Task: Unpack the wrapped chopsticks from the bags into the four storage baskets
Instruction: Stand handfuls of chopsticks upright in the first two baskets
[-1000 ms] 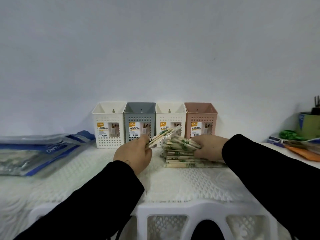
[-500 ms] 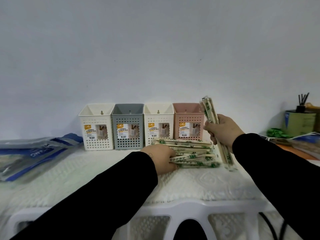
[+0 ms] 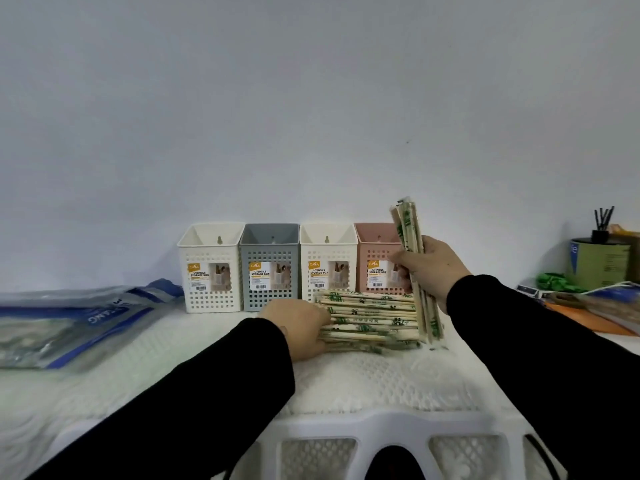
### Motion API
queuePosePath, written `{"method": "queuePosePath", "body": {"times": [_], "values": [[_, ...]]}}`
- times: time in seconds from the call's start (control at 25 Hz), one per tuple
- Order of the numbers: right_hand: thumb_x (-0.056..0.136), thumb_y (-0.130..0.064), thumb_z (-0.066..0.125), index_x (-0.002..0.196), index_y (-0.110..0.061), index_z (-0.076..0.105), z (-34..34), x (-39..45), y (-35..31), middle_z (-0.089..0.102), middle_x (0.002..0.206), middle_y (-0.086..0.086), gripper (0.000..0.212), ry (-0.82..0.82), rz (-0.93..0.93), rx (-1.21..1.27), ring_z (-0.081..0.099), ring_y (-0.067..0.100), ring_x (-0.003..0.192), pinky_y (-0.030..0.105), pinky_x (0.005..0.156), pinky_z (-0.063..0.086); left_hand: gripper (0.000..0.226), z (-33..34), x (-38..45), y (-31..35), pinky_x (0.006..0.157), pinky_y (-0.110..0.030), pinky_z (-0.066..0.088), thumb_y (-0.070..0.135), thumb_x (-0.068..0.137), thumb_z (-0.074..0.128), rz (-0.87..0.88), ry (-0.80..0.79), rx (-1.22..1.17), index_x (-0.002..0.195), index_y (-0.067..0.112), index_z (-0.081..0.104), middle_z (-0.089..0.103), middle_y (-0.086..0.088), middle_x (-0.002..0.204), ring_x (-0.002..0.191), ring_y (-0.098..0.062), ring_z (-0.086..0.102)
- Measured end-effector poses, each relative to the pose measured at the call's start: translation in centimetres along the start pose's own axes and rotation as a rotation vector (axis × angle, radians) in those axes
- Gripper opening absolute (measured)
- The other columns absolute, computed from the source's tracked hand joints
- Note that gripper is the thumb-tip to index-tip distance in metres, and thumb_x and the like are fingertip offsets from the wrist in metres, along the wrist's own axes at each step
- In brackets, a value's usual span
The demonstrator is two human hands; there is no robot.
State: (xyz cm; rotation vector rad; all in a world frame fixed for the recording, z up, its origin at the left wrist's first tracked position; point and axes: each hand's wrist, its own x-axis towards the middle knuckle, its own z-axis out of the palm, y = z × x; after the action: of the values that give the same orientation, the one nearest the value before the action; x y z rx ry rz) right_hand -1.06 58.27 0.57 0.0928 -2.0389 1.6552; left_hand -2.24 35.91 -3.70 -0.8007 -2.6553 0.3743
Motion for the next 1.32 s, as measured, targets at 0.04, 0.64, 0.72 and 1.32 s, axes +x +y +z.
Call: {"method": "queuePosePath", "body": {"times": [0.04, 0.64, 0.72, 1.32], "values": [[0.085, -0.009, 0.062, 0.086, -0.013, 0.058, 0.4, -0.1, -0.3, 0.054, 0.062, 0.011, 0.005, 0.017, 0.003, 0.036, 0.048, 0.022, 0.046, 0.033, 0.052, 0.047, 0.021, 0.2, -0.5, -0.9, 0.065, -0.03, 0.045, 0.043, 0.093, 0.045, -0.051, 0.07, -0.013, 0.097, 0.024, 0.052, 0.063, 0.004, 0.09, 0.077, -0.02, 0.058], [0.077, -0.008, 0.074, 0.075, -0.009, 0.061, 11.1, -1.3, -1.3, 0.063, 0.062, 0.011, 0.013, 0.046, 0.074, 0.302, 0.058, 0.024, 0.047, 0.037, 0.062, 0.052, 0.019, 0.3, -4.6, -9.9, 0.056, -0.025, 0.048, 0.025, 0.093, 0.062, -0.756, 0.601, -1.591, 0.09, 0.006, 0.064, 0.068, -0.005, 0.071, 0.061, -0.016, 0.061], [0.078, -0.016, 0.075, 0.071, -0.01, 0.058, 11.7, -1.2, -2.6, 0.054, 0.054, 0.008, 0.019, 0.088, 0.045, 0.276, 0.048, 0.021, 0.04, 0.033, 0.053, 0.047, 0.028, -1.1, -4.2, -10.3, 0.049, -0.025, 0.045, 0.033, 0.093, 0.061, -0.75, 0.663, -1.549, 0.076, 0.01, 0.06, 0.061, -0.001, 0.057, 0.05, -0.015, 0.056], [0.07, -0.042, 0.077, 0.08, -0.003, 0.066, 17.8, -3.1, -7.5, 0.056, 0.064, 0.01, 0.042, -0.249, 0.128, -0.401, 0.05, 0.024, 0.056, 0.027, 0.049, 0.04, 0.016, -2.6, -8.1, -16.9, 0.051, -0.025, 0.04, 0.025, 0.082, 0.068, -0.637, 0.154, -1.101, 0.08, 0.01, 0.063, 0.054, -0.005, 0.067, 0.055, -0.018, 0.047]]}}
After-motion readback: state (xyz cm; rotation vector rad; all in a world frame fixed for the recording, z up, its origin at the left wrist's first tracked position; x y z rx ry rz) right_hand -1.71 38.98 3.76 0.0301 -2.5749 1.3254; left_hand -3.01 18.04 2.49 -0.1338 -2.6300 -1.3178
